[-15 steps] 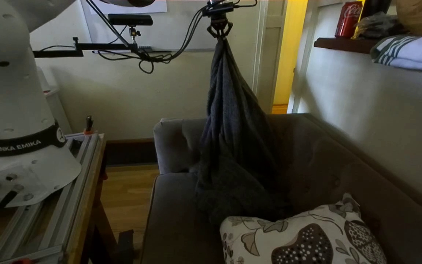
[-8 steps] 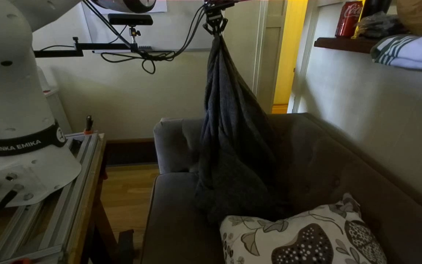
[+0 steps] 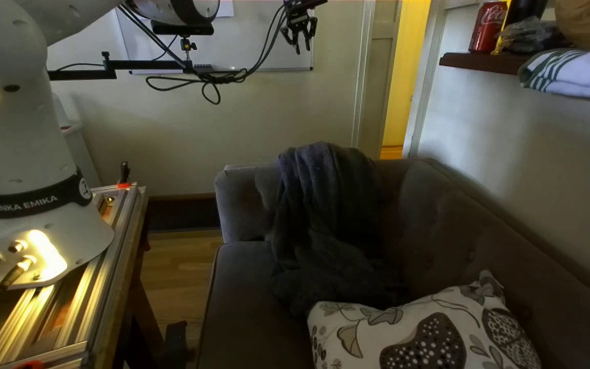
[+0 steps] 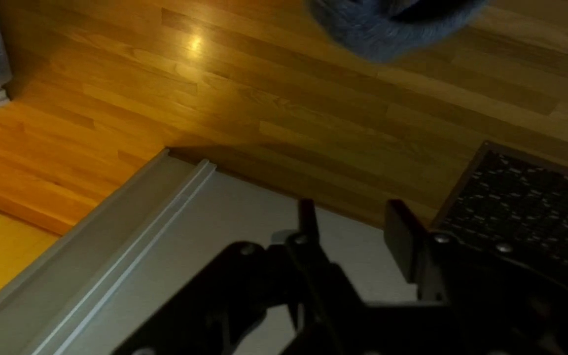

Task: Put the blanket on the left armrest of the chair

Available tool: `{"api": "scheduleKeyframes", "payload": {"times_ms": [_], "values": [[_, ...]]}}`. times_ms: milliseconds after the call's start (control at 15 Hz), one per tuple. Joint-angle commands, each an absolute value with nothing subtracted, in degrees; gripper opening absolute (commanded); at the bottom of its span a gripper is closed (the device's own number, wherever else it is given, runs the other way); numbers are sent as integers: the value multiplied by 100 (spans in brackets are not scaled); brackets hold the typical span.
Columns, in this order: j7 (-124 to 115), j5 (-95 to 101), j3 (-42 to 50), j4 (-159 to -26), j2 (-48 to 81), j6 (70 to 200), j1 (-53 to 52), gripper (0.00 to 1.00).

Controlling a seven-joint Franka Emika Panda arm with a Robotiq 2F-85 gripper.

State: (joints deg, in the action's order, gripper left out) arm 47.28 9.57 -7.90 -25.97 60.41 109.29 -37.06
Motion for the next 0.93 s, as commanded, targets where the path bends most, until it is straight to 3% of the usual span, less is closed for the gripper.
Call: {"api": "scheduleKeyframes", "payload": {"times_ms": [0, 267, 867], "values": [[4128, 967, -520, -2712, 5836, 10697, -3620, 73], [3424, 1235, -5, -2698, 5641, 10239, -3386, 99], [1724, 1141, 190, -2546, 5710, 9126, -2539, 100]]}}
